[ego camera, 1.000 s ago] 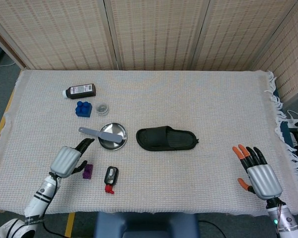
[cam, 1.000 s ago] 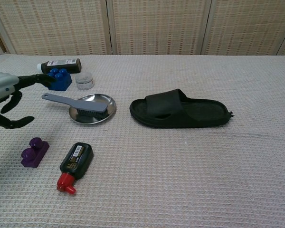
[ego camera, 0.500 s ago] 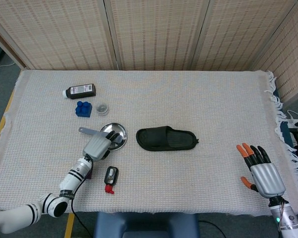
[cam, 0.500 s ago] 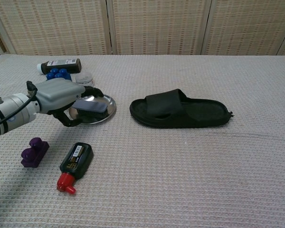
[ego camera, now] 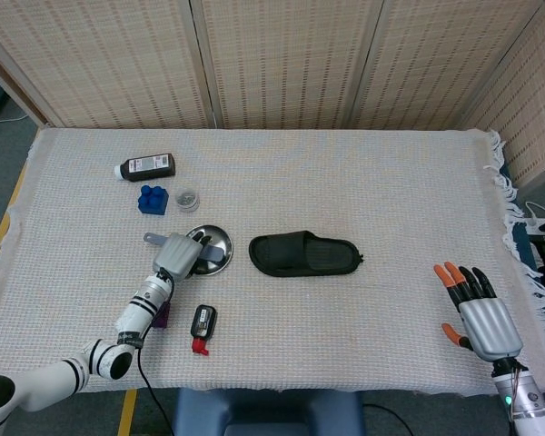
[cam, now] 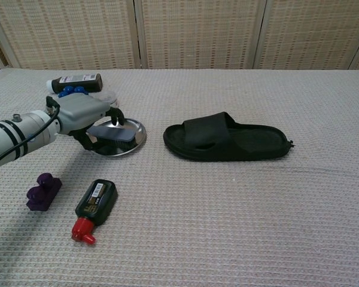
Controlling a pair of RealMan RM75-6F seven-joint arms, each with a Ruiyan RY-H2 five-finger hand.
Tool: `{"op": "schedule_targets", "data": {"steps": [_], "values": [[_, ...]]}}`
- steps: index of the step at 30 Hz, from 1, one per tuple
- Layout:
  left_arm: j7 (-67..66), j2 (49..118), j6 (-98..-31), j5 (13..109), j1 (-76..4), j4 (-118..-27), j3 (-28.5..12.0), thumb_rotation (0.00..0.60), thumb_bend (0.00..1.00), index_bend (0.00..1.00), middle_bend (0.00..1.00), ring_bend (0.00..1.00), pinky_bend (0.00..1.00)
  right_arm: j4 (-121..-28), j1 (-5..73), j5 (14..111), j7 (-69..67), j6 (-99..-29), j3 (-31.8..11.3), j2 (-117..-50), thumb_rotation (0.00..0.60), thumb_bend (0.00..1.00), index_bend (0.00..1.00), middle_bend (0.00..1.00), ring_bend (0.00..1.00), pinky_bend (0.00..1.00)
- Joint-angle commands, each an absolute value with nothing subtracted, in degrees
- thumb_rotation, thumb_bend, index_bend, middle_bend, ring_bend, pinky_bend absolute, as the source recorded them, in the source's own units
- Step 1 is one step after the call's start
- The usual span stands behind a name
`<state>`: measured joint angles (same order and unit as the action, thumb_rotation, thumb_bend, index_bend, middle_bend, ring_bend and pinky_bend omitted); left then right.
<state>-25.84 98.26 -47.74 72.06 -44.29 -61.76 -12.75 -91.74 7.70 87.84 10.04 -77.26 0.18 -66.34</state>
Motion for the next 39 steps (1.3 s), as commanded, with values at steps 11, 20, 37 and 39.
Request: {"op": "schedule_targets", "data": {"steps": [11, 20, 37, 39], "values": [[-23.7, 99.7, -49.9, 72.7, -45.3, -58.2, -11.1, 0.600, 0.39, 0.41, 0.43, 0.79, 1.00, -91.8, 7.8, 88.0, 9.8, -77.3, 0.3, -66.3, 0.600, 0.17, 0.00, 0.00, 0.00, 0.00], [-24.6, 98.8, -51.4, 72.9, -45.4, -59.7, -10.8, 0.600, 0.39, 0.43, 0.47, 0.80, 1.00, -89.7, 11.0, 89.9, 8.2, -74.4, -0.4, -68.3, 0.600, 0.20, 0.00, 0.00, 0.00, 0.00], [-39.1, 96.9, -54.8, 63.4, -48.8, -75.5, -15.5, 0.600, 0.39, 0.43, 0.46, 0.80, 1.00, -83.6, 34.1, 81.9, 12.6, -44.2, -6.7, -77.2, 0.600, 0.61, 0.00, 0.00, 0.00, 0.00], [-39.8, 97.4, -55.0, 62.4, -49.4, -76.2, -15.7, 0.600, 0.39, 0.43, 0.46, 0.80, 1.00, -83.5, 35.2, 80.4, 14.0, -42.7, -6.7, -77.7, 0.600, 0.62, 0.00, 0.00, 0.00, 0.00]]}}
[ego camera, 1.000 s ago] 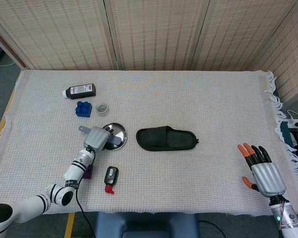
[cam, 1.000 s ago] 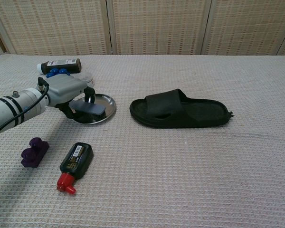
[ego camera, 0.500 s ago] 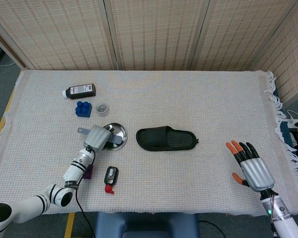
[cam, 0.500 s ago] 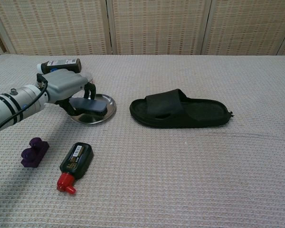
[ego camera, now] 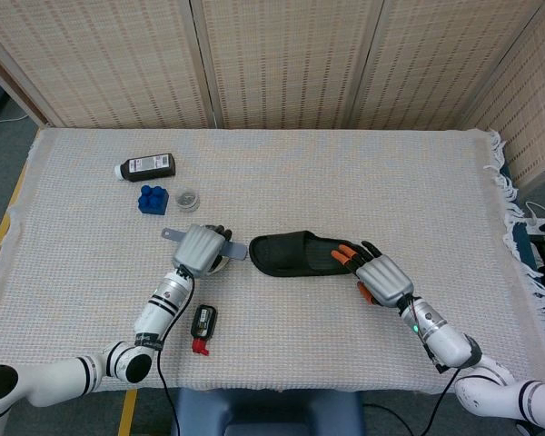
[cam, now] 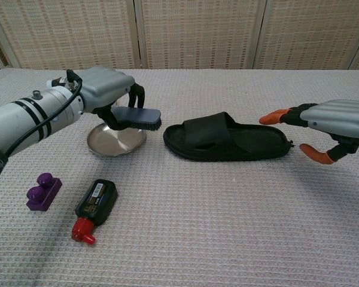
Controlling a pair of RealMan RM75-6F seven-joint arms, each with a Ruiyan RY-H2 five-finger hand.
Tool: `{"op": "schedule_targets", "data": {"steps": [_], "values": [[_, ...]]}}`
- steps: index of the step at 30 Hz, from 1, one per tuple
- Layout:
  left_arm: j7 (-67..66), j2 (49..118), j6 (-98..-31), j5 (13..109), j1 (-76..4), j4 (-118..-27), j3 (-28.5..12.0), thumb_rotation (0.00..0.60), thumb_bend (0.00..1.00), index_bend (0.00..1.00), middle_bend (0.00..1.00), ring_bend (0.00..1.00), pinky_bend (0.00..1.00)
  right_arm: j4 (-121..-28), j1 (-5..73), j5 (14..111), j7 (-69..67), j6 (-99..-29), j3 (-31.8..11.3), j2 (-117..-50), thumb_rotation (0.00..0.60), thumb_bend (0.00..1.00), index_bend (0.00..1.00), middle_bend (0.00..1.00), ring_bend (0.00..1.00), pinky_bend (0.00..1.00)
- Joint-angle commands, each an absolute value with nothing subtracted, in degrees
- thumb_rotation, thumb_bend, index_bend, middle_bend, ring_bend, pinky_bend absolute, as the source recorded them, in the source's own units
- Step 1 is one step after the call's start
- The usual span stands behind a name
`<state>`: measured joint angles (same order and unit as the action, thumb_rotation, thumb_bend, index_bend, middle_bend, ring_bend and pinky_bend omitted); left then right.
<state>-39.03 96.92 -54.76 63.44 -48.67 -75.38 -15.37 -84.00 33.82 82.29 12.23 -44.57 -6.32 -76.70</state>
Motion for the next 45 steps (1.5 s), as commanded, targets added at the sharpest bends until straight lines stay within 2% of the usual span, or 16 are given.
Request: {"op": "schedule_targets", "data": {"steps": [1, 7, 18, 30, 45], "values": [[-40.0, 97.6, -55.1, 62.1, -49.6, -76.3, -15.8, 0.600, 0.39, 0.43, 0.46, 0.80, 1.00, -83.4, 35.6, 79.7, 14.6, -42.1, -6.7, -77.9, 0.600, 0.63, 0.00, 0.00, 0.00, 0.00], [-40.5, 100.4, -55.1, 60.8, -52.0, -75.2, -16.4, 0.600, 0.39, 0.42, 0.46, 0.80, 1.00, -82.5, 37.9, 74.5, 19.7, -38.6, -5.8, -79.1, 0.600, 0.65, 0.00, 0.00, 0.00, 0.00], [-42.0, 107.7, -55.7, 58.6, -57.0, -68.7, -18.0, 0.600, 0.39, 0.41, 0.46, 0.80, 1.00, -82.5, 40.2, 67.9, 26.0, -37.7, -3.5, -80.3, 0.600, 0.65, 0.00, 0.00, 0.00, 0.00], [-40.9, 113.7, -58.3, 59.4, -60.1, -64.0, -19.1, 0.600, 0.39, 0.41, 0.46, 0.80, 1.00, -82.4, 41.8, 65.6, 27.4, -38.1, -1.7, -80.7, 0.600, 0.65, 0.00, 0.00, 0.00, 0.00], [-42.0, 116.0, -56.8, 59.0, -60.9, -55.8, -18.1, 0.600, 0.39, 0.41, 0.46, 0.80, 1.00, -82.8, 42.5, 66.2, 25.7, -39.3, -0.3, -80.2, 0.600, 0.65, 0.00, 0.00, 0.00, 0.00]]}}
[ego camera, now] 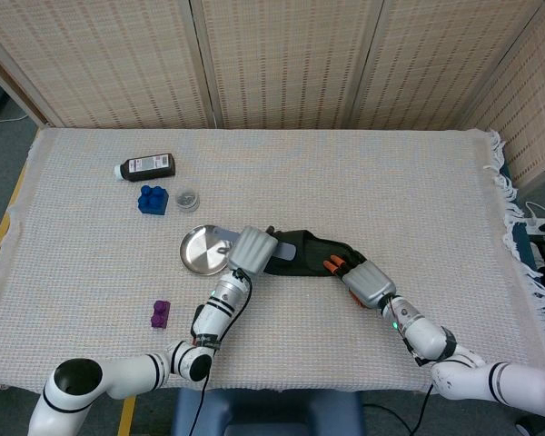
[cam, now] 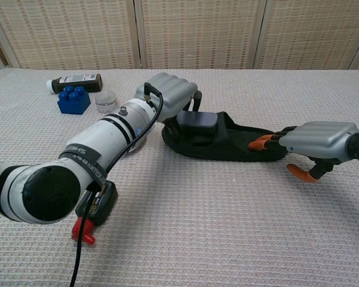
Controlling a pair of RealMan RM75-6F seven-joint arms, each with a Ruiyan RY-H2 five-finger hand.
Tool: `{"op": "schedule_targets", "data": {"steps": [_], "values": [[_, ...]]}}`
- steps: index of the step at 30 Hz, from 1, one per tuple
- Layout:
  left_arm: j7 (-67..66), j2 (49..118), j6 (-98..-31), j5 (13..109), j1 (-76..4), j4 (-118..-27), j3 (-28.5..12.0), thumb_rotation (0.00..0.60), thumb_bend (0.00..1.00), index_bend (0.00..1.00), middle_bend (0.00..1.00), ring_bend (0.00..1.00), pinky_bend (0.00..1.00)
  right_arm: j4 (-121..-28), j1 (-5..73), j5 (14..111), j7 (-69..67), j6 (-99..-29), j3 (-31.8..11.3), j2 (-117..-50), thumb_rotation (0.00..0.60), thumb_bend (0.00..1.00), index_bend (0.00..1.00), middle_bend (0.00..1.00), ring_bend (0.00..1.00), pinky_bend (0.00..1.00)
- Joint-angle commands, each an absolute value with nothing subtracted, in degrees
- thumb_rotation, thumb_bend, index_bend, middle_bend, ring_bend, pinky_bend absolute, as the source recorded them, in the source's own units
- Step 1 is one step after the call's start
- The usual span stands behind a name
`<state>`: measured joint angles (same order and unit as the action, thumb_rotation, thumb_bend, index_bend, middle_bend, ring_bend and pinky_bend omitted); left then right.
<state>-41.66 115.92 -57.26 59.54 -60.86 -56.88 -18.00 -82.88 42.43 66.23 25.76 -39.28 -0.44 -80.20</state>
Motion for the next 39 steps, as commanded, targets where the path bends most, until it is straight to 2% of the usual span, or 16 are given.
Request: {"op": "schedule_targets", "data": {"steps": [1, 6, 16, 33, 39], "values": [[-42.2, 116.0, -56.7, 58.9, -60.9, -55.3, -18.1, 0.600, 0.39, 0.41, 0.46, 0.80, 1.00, -82.8, 42.5, 66.2, 25.6, -39.4, -0.3, -80.2, 0.600, 0.65, 0.00, 0.00, 0.00, 0.00], [-42.3, 116.1, -55.8, 56.9, -60.8, -54.8, -19.2, 0.600, 0.39, 0.41, 0.46, 0.80, 1.00, -82.6, 42.7, 66.1, 25.4, -39.6, 0.1, -80.3, 0.600, 0.65, 0.00, 0.00, 0.00, 0.00], [-42.2, 116.0, -58.0, 59.6, -61.1, -60.1, -18.4, 0.600, 0.39, 0.41, 0.46, 0.80, 1.00, -82.9, 42.9, 65.9, 25.1, -39.9, 0.7, -80.3, 0.600, 0.65, 0.00, 0.00, 0.00, 0.00], [-45.0, 116.9, -57.3, 58.6, -60.8, -53.3, -18.0, 0.600, 0.39, 0.41, 0.47, 0.80, 1.00, -83.5, 43.0, 66.3, 24.1, -41.0, 1.1, -79.4, 0.600, 0.65, 0.00, 0.00, 0.00, 0.00], [-45.3, 115.9, -57.9, 58.3, -59.6, -56.5, -17.7, 0.600, 0.39, 0.40, 0.46, 0.80, 1.00, -85.2, 42.3, 66.9, 23.5, -43.0, 0.9, -78.4, 0.600, 0.65, 0.00, 0.00, 0.00, 0.00]]}}
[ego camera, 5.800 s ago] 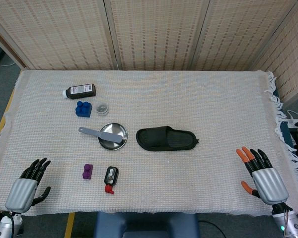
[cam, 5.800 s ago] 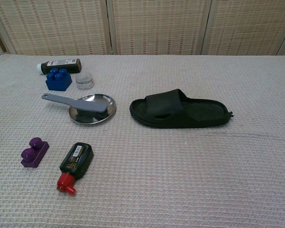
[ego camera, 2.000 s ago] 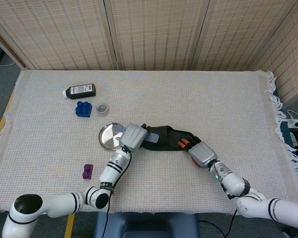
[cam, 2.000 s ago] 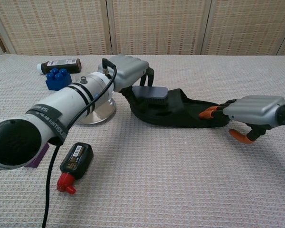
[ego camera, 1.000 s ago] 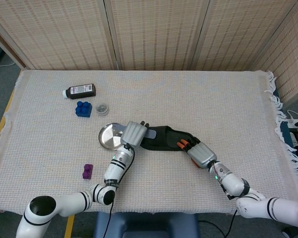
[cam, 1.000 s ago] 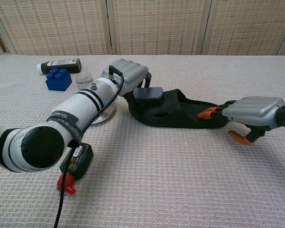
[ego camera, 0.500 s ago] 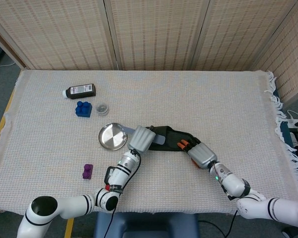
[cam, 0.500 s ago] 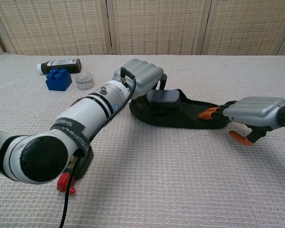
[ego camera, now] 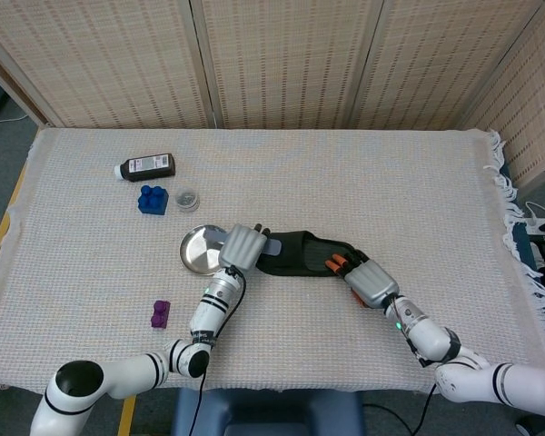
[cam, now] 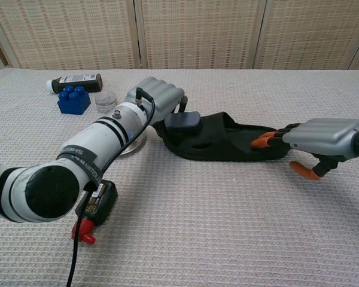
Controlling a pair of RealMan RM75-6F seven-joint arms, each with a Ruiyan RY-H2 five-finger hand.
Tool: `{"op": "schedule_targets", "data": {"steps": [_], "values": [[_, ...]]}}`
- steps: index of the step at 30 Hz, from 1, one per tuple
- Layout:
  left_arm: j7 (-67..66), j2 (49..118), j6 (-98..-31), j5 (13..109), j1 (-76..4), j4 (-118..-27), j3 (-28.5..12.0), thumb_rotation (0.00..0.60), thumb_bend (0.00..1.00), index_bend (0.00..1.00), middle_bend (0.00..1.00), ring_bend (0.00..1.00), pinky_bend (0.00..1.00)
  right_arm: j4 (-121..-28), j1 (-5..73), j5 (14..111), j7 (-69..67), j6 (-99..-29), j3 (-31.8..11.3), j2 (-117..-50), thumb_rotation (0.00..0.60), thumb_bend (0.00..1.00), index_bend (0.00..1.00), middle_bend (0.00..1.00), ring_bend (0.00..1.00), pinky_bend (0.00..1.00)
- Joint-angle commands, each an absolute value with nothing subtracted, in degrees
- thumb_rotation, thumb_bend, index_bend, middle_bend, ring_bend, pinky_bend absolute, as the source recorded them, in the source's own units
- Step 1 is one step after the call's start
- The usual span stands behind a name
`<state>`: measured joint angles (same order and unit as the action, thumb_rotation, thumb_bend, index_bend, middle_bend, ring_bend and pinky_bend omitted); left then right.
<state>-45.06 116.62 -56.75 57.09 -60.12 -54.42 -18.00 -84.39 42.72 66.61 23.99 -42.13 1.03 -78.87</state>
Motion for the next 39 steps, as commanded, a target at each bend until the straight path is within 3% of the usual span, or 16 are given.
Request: {"op": "schedule_targets", "data": {"steps": [1, 6, 10, 18, 30, 36, 39], "values": [[-45.4, 115.6, -58.6, 58.7, -59.5, -57.5, -17.7, 0.600, 0.39, 0.40, 0.46, 0.80, 1.00, -85.7, 42.1, 67.3, 23.1, -43.5, 0.8, -78.0, 0.600, 0.65, 0.00, 0.00, 0.00, 0.00], [-47.2, 112.4, -61.4, 59.9, -57.9, -65.3, -16.7, 0.600, 0.38, 0.40, 0.47, 0.80, 1.00, -88.3, 40.4, 70.4, 19.8, -47.0, 0.4, -75.8, 0.600, 0.64, 0.00, 0.00, 0.00, 0.00], [-49.6, 109.5, -62.6, 59.1, -55.9, -69.5, -15.3, 0.600, 0.39, 0.40, 0.47, 0.80, 1.00, -91.2, 38.9, 73.7, 16.5, -50.8, -0.2, -72.7, 0.600, 0.54, 0.00, 0.00, 0.00, 0.00], [-56.0, 108.0, -63.6, 55.3, -53.0, -64.6, -12.7, 0.600, 0.38, 0.40, 0.47, 0.80, 1.00, -98.0, 35.0, 80.5, 12.0, -59.3, -0.7, -64.5, 0.600, 0.49, 0.00, 0.00, 0.00, 0.00], [-60.7, 108.1, -61.6, 50.9, -51.8, -62.2, -11.7, 0.600, 0.38, 0.38, 0.46, 0.80, 1.00, -100.1, 34.1, 81.1, 12.1, -59.3, -1.6, -62.7, 0.600, 0.49, 0.00, 0.00, 0.00, 0.00], [-61.3, 108.0, -61.5, 50.3, -52.0, -63.1, -12.0, 0.600, 0.38, 0.30, 0.37, 0.80, 1.00, -99.9, 34.0, 80.7, 12.6, -58.6, -1.8, -63.2, 0.600, 0.49, 0.00, 0.00, 0.00, 0.00], [-62.7, 107.2, -59.9, 48.4, -52.1, -64.4, -12.0, 0.600, 0.38, 0.18, 0.25, 0.80, 1.00, -100.1, 33.9, 80.4, 12.9, -58.4, -1.9, -63.0, 0.600, 0.49, 0.00, 0.00, 0.00, 0.00]]}}
